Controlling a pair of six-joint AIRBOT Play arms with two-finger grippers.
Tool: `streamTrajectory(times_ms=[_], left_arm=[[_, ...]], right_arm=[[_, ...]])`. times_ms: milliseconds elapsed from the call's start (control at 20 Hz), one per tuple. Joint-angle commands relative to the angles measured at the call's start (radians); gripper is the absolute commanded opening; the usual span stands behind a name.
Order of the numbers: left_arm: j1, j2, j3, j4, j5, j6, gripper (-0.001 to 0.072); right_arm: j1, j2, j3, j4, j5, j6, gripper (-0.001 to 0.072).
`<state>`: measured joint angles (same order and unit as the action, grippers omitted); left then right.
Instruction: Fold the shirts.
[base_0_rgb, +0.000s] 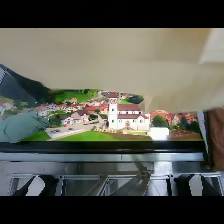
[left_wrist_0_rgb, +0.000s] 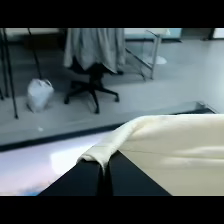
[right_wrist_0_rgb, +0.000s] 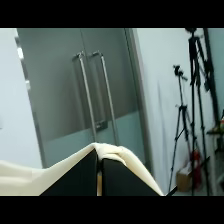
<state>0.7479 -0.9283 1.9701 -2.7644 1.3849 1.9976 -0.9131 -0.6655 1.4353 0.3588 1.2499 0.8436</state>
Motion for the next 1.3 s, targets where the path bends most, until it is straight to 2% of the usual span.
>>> streamTrajectory(times_ms=[0, 150, 300, 500, 550, 750, 900, 1050, 1150, 1250], left_arm=[[0.078, -0.016, 0.200, -0.009, 0.002, -0.051, 0.0026], [-0.006, -0.046, 0.068, -0.002, 0.074, -0.053, 0.0026], [-0.103, -0.121, -0.109, 0.016, 0.174, -0.053, 0.0027], [-0.327, -0.298, -0.272, 0.196, 0.167, -0.045, 0.0027], [-0.383, -0.355, -0.299, 0.233, 0.159, -0.017, 0.0026], [-0.520, -0.642, -0.337, 0.368, 0.029, 0.032, 0.0026], [-0.544, -0.905, -0.240, 0.393, 0.008, 0.035, 0.0026], [-0.555, -1.159, -0.006, 0.393, 0.072, -0.035, 0.0016], [-0.556, -1.254, 0.140, 0.392, 0.049, -0.062, 0.0016], [-0.558, -1.264, 0.159, 0.392, -0.042, -0.064, 0.0020]], right_arm=[[-0.051, -0.038, 0.202, -0.055, -0.055, 0.025, 0.0030], [-0.050, -0.097, 0.229, -0.231, 0.008, 0.105, 0.0030], [0.003, -0.198, 0.227, -0.357, 0.105, 0.116, 0.0030], [0.278, -0.393, 0.163, -0.623, 0.162, 0.123, 0.0030], [0.348, -0.445, 0.135, -0.678, 0.160, 0.122, 0.0030], [0.569, -0.724, 0.037, -0.850, 0.035, 0.121, 0.0031], [0.645, -0.973, 0.034, -0.790, -0.084, 0.045, 0.0030], [0.661, -1.170, 0.035, -0.531, -0.182, -0.109, 0.0030], [0.654, -1.249, 0.035, -0.369, -0.203, -0.221, 0.0030], [0.641, -1.286, 0.035, -0.297, -0.204, -0.281, 0.0030]])
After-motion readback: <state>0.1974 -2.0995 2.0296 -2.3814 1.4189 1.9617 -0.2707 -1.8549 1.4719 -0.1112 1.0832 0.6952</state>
